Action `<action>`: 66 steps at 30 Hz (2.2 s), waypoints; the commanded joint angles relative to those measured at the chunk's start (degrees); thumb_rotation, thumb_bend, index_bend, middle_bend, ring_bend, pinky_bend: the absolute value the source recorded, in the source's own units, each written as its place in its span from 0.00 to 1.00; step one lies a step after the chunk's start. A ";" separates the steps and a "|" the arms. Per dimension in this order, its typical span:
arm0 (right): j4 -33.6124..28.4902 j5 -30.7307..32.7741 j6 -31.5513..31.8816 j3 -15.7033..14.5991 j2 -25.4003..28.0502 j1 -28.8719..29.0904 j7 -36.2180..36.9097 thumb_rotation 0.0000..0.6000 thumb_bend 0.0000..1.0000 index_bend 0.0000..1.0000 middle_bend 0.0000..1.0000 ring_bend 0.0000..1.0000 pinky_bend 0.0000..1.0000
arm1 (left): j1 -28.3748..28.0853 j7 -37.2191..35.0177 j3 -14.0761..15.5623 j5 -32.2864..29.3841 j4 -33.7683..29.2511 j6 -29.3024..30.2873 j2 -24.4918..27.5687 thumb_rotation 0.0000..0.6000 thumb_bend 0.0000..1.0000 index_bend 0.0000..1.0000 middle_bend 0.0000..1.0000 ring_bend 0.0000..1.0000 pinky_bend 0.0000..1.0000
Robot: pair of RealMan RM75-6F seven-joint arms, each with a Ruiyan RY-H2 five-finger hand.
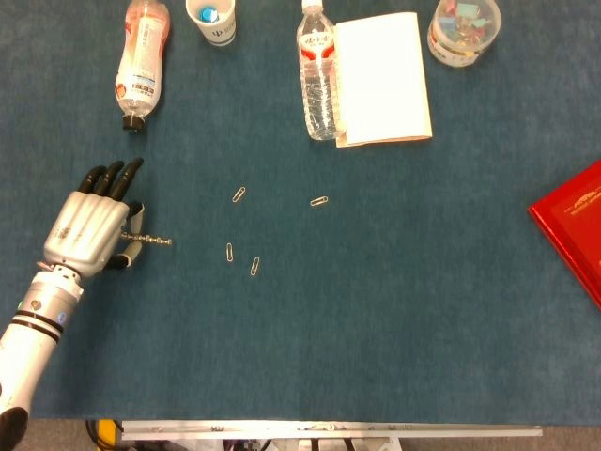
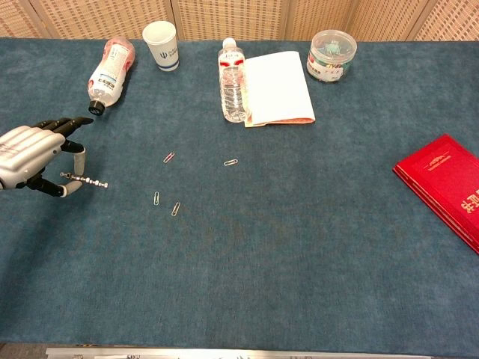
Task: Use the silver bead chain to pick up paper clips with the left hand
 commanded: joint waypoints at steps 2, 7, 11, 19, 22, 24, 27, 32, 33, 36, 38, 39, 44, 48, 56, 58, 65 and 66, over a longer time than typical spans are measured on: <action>-0.11 -0.22 0.34 -0.03 0.13 -0.15 0.22 1.00 0.17 0.39 0.32 0.26 0.38 | -0.10 2.57 0.22 0.88 -2.75 1.08 0.90 1.00 0.36 0.56 0.00 0.00 0.09; -0.34 -0.57 1.08 -0.01 0.38 -0.43 0.53 1.00 0.17 0.39 0.32 0.26 0.38 | -0.50 5.02 0.17 1.39 -5.39 1.49 1.15 1.00 0.36 0.56 0.00 0.00 0.09; -0.53 -0.83 1.82 0.04 0.67 -0.76 1.00 1.00 0.17 0.39 0.32 0.26 0.38 | -1.12 7.06 -0.03 1.51 -7.13 1.36 0.82 1.00 0.36 0.57 0.00 0.00 0.09; -0.86 -1.18 3.24 0.24 1.36 -1.40 2.20 1.00 0.17 0.39 0.32 0.26 0.38 | -2.60 10.35 -0.79 0.10 -8.36 0.11 -1.22 1.00 0.36 0.57 0.00 0.00 0.09; -0.99 -1.29 3.89 0.36 1.60 -1.70 2.70 1.00 0.17 0.39 0.32 0.26 0.38 | -3.12 10.77 -1.01 -0.75 -7.98 -0.59 -2.27 1.00 0.36 0.57 0.00 0.00 0.09; -1.05 -1.34 4.30 0.43 1.73 -1.90 3.07 1.00 0.17 0.39 0.32 0.26 0.38 | -3.41 10.89 -1.11 -1.29 -7.61 -0.99 -2.96 1.00 0.36 0.57 0.00 0.00 0.09; -1.14 -1.37 4.65 0.50 1.95 -2.11 3.53 1.00 0.17 0.39 0.32 0.26 0.38 | -3.69 10.98 -1.13 -1.81 -7.06 -1.31 -3.77 1.00 0.36 0.57 0.00 0.00 0.09; -1.17 -1.30 4.81 0.60 2.14 -2.26 4.02 1.00 0.17 0.39 0.32 0.26 0.38 | -3.95 11.13 -0.82 -1.87 -6.88 -1.35 -4.47 1.00 0.36 0.57 0.00 0.00 0.09; -1.16 -1.30 4.80 0.61 2.15 -2.26 4.06 1.00 0.17 0.39 0.32 0.26 0.38 | -3.98 11.18 -0.75 -1.74 -7.00 -1.28 -4.50 1.00 0.36 0.57 0.00 0.00 0.09; -1.17 -1.30 4.67 0.61 2.15 -2.23 4.07 1.00 0.17 0.39 0.32 0.26 0.38 | -4.15 11.39 -0.56 -1.32 -7.57 -1.09 -4.52 1.00 0.36 0.57 0.00 0.00 0.09; -1.16 -1.34 4.64 0.60 2.13 -2.21 4.05 1.00 0.17 0.39 0.32 0.26 0.38 | -4.26 11.68 -0.44 -1.00 -8.01 -0.95 -4.45 1.00 0.36 0.57 0.00 0.00 0.09; -1.16 -1.34 4.61 0.61 2.11 -2.20 4.05 1.00 0.17 0.39 0.32 0.26 0.38 | -4.32 11.84 -0.36 -0.80 -8.34 -0.85 -4.41 1.00 0.36 0.57 0.00 0.00 0.09; -1.17 -1.39 4.40 0.55 2.09 -2.14 4.03 1.00 0.17 0.39 0.32 0.26 0.38 | -4.60 12.57 -0.23 -0.45 -9.40 -0.56 -4.37 1.00 0.36 0.57 0.00 0.00 0.09; -1.14 -1.45 4.28 0.51 2.09 -2.12 4.08 1.00 0.17 0.39 0.32 0.26 0.38 | -4.89 13.06 -0.27 -0.72 -9.65 -0.68 -4.63 1.00 0.36 0.57 0.00 0.00 0.09; -1.07 -1.39 4.13 0.54 2.11 -2.09 4.23 1.00 0.17 0.39 0.32 0.26 0.38 | -5.54 13.78 -0.38 -1.34 -9.79 -1.04 -5.23 1.00 0.36 0.57 0.00 0.00 0.09; -1.05 -1.36 4.12 0.56 2.11 -2.09 4.26 1.00 0.17 0.39 0.32 0.26 0.38 | -5.65 13.86 -0.31 -1.50 -9.75 -1.17 -5.36 1.00 0.36 0.57 0.00 0.00 0.09; -1.03 -1.23 4.06 0.63 2.14 -2.10 4.38 1.00 0.17 0.39 0.32 0.26 0.38 | -5.88 14.03 0.03 -1.82 -9.43 -1.37 -5.94 1.00 0.36 0.57 0.00 0.00 0.09; -1.02 -1.24 4.07 0.64 2.14 -2.10 4.37 1.00 0.17 0.39 0.32 0.26 0.38 | -5.89 13.96 0.04 -1.89 -9.44 -1.35 -6.07 1.00 0.36 0.57 0.00 0.00 0.09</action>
